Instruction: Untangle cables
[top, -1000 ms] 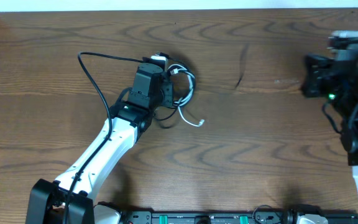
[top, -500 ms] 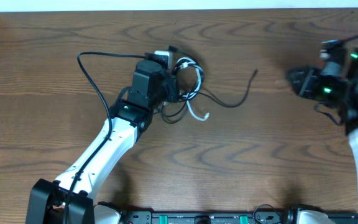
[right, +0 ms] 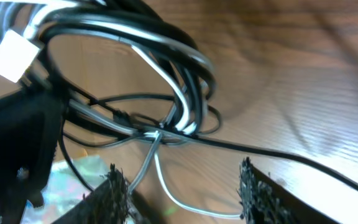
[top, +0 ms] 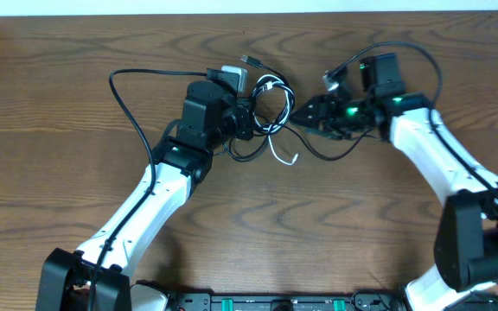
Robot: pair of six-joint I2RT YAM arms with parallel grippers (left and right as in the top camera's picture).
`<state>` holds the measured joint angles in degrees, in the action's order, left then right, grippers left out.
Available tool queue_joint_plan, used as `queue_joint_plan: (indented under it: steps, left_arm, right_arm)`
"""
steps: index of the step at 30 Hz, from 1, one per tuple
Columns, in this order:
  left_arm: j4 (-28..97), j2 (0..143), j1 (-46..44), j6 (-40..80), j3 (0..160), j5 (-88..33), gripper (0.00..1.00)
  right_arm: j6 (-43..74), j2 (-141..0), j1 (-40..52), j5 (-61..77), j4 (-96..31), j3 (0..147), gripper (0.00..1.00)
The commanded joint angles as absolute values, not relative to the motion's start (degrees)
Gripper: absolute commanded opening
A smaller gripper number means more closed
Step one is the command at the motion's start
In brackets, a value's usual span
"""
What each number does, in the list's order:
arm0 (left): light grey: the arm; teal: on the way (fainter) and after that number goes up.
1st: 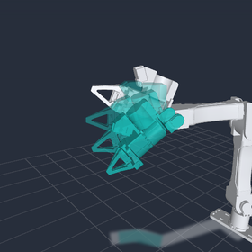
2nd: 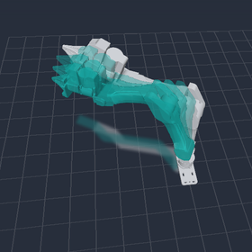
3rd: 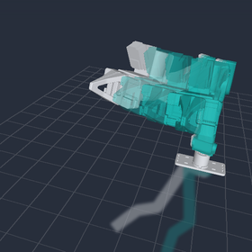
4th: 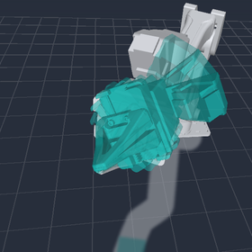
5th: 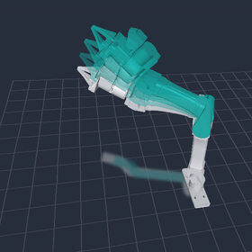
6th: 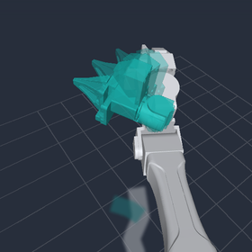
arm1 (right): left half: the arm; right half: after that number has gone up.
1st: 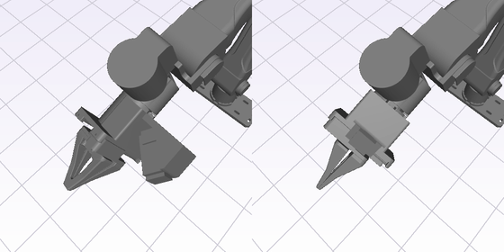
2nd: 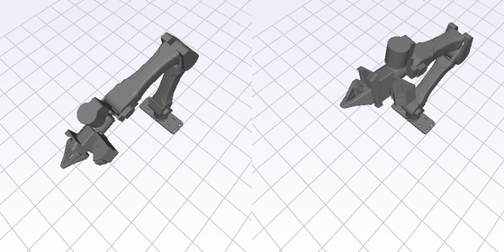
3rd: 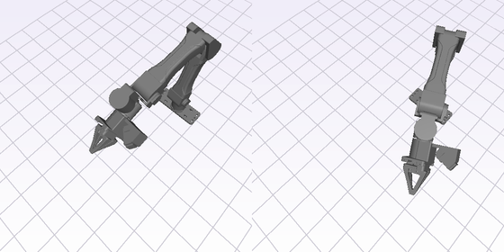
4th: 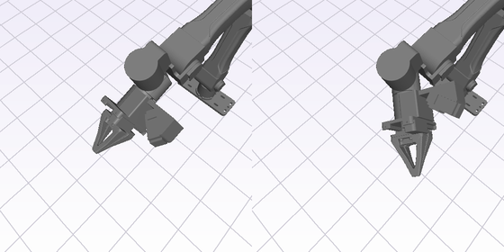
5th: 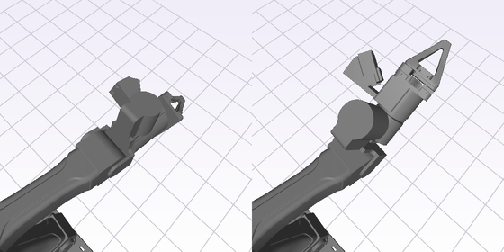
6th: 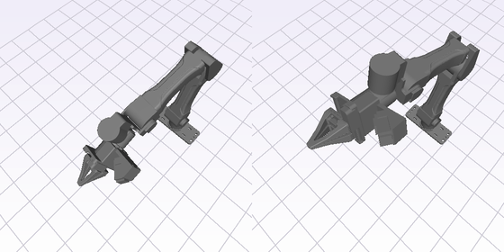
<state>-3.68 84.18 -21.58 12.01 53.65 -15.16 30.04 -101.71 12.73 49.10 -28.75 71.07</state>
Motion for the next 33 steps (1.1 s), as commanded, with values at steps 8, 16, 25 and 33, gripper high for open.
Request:
queue_joint_plan:
  steps: [8, 16, 25, 33]
  left_arm:
    - [-4.4, 84.0, -21.6, 9.9, 53.7, -12.4, 0.08]
    - [-3.4, 83.2, -21.6, 9.9, 53.7, -14.3, 0.07]
    - [-2.6, 82.6, -21.6, 11.3, 53.7, -19.1, 0.07]
    - [-2.7, 82.6, -21.6, 12.8, 53.7, -25.8, 0.07]
  right_arm:
    - [53.4, -104.9, 20.7, 40.1, -24.3, 71.5, 0.55]
    - [62.3, -104.9, 22.3, 25.1, -23.3, 71.5, 0.52]
    - [62.3, -105.1, 23.0, 24.2, -22.5, 71.5, 0.34]
    - [62.4, -105.1, 24.1, 22.0, -22.0, 71.5, 0.36]
